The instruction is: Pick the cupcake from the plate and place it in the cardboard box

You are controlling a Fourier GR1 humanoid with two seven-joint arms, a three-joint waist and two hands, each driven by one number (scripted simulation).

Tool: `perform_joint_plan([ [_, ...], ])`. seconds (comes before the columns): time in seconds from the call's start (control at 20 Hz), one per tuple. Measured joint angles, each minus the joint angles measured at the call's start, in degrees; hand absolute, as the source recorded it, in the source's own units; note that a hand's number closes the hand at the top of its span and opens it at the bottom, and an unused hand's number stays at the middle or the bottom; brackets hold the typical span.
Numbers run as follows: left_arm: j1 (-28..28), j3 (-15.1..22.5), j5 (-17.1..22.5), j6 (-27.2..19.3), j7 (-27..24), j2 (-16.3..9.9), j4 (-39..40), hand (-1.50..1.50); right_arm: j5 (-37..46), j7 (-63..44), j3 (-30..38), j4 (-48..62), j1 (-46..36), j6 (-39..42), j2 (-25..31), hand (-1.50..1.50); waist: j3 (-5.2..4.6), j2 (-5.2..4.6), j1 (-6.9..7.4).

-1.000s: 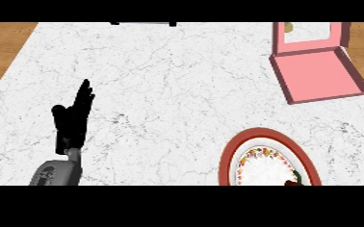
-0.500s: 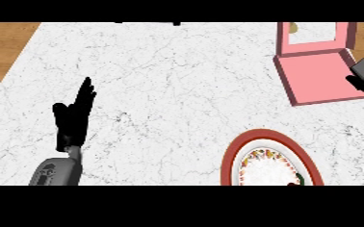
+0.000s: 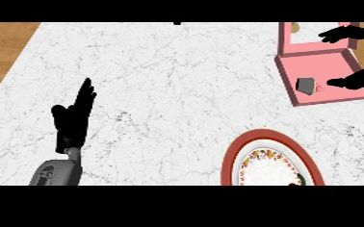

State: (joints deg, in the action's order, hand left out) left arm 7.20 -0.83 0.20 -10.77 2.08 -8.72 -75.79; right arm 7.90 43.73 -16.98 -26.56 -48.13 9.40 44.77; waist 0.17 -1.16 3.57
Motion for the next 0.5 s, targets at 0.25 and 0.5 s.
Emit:
perform_joint_plan([
  [0.25, 0.23, -0.21, -0.23, -0.53, 0.42, 0.14, -0.06, 0.0, -4.83, 5.27, 4.31, 5.0, -1.92, 8.34, -0.83, -1.5, 0.03, 0.03, -0.49],
  [0.5, -0.09, -0.35, -0.12, -0.46, 0.05, 0.23, -0.25, 0.0, -10.45, 2.71, 8.99, 9.63, -3.42, 14.47, -0.08, -1.5, 0.08, -0.11, -0.42],
])
